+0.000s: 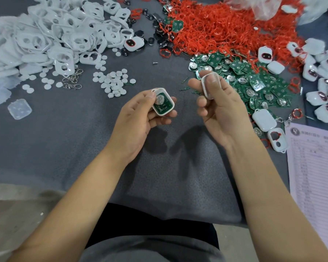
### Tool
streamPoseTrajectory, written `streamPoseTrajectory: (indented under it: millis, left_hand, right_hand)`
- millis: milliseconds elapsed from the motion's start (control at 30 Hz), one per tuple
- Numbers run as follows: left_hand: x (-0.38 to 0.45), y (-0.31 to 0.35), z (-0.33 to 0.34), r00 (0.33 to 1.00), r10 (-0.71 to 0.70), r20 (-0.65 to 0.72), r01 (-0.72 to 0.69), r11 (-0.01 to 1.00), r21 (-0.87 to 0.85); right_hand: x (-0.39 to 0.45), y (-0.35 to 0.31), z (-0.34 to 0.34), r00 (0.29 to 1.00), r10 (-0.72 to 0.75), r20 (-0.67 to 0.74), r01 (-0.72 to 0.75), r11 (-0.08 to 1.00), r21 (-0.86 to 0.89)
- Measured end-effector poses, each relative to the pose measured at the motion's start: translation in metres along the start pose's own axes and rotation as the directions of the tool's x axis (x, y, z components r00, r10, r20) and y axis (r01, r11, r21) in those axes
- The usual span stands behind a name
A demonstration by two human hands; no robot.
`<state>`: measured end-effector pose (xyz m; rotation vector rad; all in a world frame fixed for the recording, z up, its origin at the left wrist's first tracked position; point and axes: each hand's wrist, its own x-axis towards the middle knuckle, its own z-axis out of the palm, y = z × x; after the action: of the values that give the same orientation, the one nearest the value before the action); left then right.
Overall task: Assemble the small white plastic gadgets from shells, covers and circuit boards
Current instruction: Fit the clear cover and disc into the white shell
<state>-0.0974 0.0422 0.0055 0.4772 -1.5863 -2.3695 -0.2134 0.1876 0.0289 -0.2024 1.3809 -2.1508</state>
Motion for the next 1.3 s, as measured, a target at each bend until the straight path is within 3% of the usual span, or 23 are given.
streamPoseTrajectory:
  millis: [233,467,1167,1300]
  left_hand:
    - [-0.0002,0.0008,0.0011,1.0,-0.005,-0.01,0.005,1.0,-0.002]
    - [-0.0005,0.0005,0.0003,1.0,0.001,-0.008,-0.001,1.0,0.015]
    - [0.0,-0.001,-0.001,1.0,0.007,0.016,-0.007,1.0,-0.008]
    - [0.0009,-0.0019,-0.0012,1.0,0.01,0.018,-0.009,1.0,-0.021]
  right_hand:
    - [0.0035,0.0037,-0.0026,0.998,0.07,-0.002,-0.07,0.995,0.067]
    - [0.0041,0.0032,-0.0038,0.998,0.046,-0.036,-0.045,0.999,0.03]
    - [-0.0011,0.0022,-0.0025,0.974,-0.197,-0.115,0.176,0.97,-0.171]
    - [-0.0025,0.0022,-0.0014,0.969,-0.195,-0.151,0.188,0.98,-0.063]
